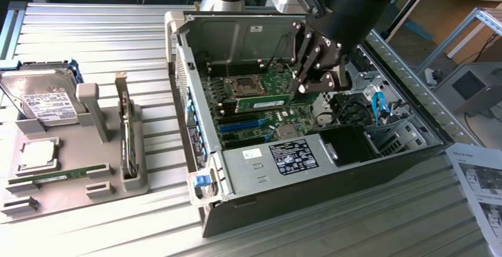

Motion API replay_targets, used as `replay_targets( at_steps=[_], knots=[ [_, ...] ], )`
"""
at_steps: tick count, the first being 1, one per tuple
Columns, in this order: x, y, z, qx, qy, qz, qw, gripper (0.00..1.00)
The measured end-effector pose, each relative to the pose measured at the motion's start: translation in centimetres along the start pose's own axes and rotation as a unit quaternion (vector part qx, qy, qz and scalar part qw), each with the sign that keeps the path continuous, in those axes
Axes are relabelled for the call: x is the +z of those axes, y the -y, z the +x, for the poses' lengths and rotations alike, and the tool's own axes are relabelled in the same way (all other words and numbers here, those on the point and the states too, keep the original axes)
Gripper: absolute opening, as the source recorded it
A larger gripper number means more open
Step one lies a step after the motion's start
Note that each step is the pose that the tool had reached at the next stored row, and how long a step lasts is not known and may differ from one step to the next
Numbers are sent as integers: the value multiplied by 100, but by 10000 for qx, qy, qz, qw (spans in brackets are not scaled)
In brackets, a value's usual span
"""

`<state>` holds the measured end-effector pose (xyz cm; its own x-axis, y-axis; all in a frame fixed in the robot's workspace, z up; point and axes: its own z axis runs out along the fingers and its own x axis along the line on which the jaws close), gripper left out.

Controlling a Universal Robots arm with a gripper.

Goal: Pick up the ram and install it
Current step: 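Pick up the ram and move it above insertion slot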

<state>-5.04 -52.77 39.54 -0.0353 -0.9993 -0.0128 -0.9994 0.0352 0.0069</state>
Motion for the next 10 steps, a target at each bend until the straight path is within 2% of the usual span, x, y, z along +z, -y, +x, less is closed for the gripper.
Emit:
replay_targets(
  at_steps=[10],
  knots=[
    [-2,253,-9,0,0,0,10000,12]
  ],
)
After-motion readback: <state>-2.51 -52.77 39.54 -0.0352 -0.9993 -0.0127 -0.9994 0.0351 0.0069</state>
